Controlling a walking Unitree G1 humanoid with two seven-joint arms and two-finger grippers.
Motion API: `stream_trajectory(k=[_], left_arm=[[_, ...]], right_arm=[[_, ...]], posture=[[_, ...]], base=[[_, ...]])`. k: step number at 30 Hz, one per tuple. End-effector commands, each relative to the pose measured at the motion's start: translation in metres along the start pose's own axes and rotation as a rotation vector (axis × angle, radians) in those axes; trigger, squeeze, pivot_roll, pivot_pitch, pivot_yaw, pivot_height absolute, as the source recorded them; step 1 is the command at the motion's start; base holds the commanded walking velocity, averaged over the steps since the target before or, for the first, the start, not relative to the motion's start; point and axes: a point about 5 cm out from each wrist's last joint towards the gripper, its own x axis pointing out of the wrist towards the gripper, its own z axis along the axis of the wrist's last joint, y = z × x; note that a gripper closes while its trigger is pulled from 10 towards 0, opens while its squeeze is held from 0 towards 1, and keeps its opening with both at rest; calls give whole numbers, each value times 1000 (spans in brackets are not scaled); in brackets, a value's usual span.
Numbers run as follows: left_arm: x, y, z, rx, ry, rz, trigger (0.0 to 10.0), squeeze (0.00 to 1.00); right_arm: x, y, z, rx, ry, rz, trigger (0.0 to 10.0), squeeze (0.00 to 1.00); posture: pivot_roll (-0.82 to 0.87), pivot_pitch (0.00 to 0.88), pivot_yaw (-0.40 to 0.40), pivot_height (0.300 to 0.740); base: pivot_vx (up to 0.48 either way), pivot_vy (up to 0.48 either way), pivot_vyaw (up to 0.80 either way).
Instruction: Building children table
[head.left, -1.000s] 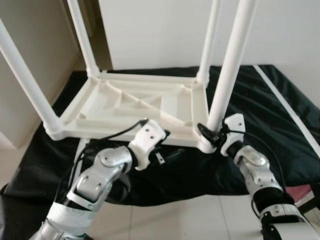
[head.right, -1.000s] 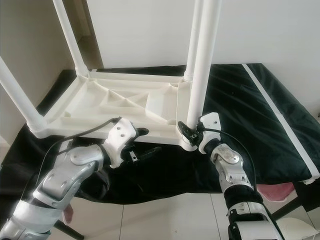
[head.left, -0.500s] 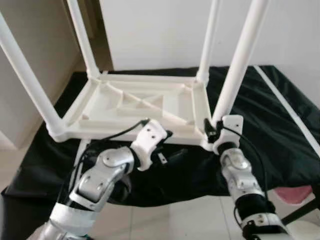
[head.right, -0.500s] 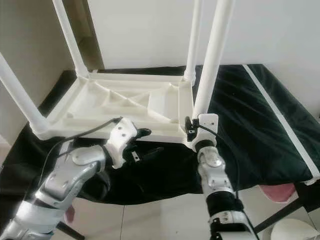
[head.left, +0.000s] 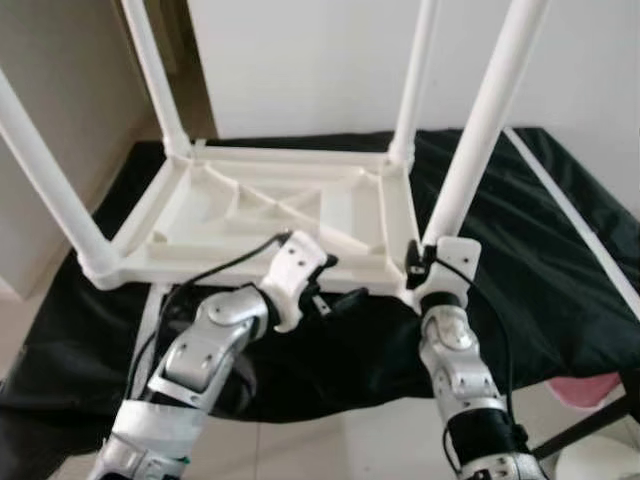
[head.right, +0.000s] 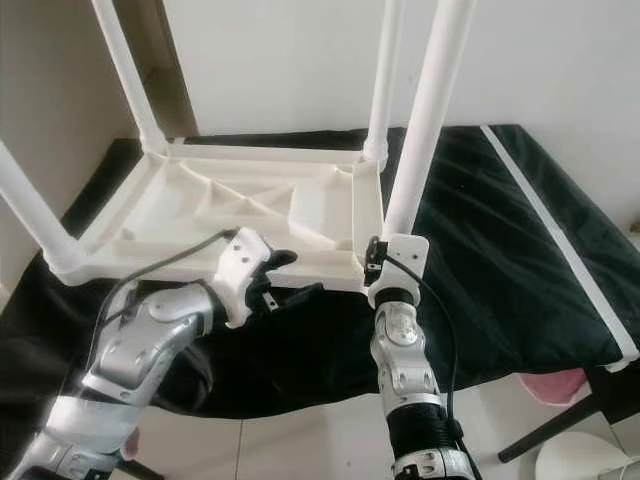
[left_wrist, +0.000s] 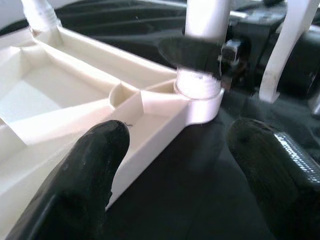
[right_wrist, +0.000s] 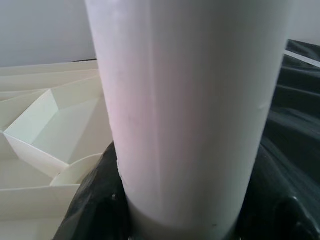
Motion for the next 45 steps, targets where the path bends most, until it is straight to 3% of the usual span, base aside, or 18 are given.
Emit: stream_trajectory(k=[1, 4, 6, 11, 18, 19, 21, 22, 30, 31, 34, 45], left_arm=[[-1, 6, -2, 7, 4, 140, 10000, 0], [-2, 5, -3, 25, 7, 144, 10000, 0], [-2, 3, -3, 29, -5, 148, 10000, 0], [-1, 3, -3, 30, -18, 159, 10000, 0], [-2, 10, -2, 57, -23, 197, 10000, 0], [-2, 11, -2, 58, -23, 206, 10000, 0], [-2, 11, -2, 43, -27, 201, 10000, 0], [-1, 10, -3, 38, -28, 196, 10000, 0], [-4, 2, -10, 60, -13, 139, 10000, 0], [-8, 0, -14, 19, 4, 78, 10000, 0], [-10, 3, -15, -30, -19, 84, 10000, 0], [-13, 0, -12, 18, -55, 85, 10000, 0]], right_arm=[[-8, -2, -19, 64, 96, -14, 10000, 0], [-9, -4, -15, 68, 77, -14, 10000, 0], [-11, -8, -11, 74, 52, -4, 10000, 1000], [-13, -10, -5, 92, 23, 27, 10000, 1000], [-15, -20, 4, 44, -49, 41, 10000, 1000], [-15, -22, 5, 39, -55, 41, 10000, 933], [-16, -23, 4, 49, -47, 44, 10000, 933], [-17, -25, 5, 61, -45, 55, 10000, 0], [-16, -26, 9, 49, -68, 97, 10000, 0], [-15, -26, 9, 50, -73, 104, 10000, 0], [-13, -26, 9, 49, -70, 109, 10000, 0], [-6, -32, 9, 29, -53, 122, 10000, 0]], posture=[[-51, 0, 35, 740], [-50, 0, 32, 740], [-52, 0, 25, 740], [-54, 0, 20, 740], [-53, 0, 17, 740], [-53, 0, 17, 740], [-52, 0, 12, 740], [-49, 0, 3, 740], [-6, 0, -3, 740], [2, 0, -16, 740], [6, 0, -28, 740], [34, 0, -70, 740]], base=[[0, 0, 0], [0, 0, 0], [0, 0, 0], [0, 0, 0], [0, 0, 0], [0, 0, 0], [0, 0, 0], [0, 0, 0], [0, 0, 0], [0, 0, 0], [0, 0, 0], [0, 0, 0]])
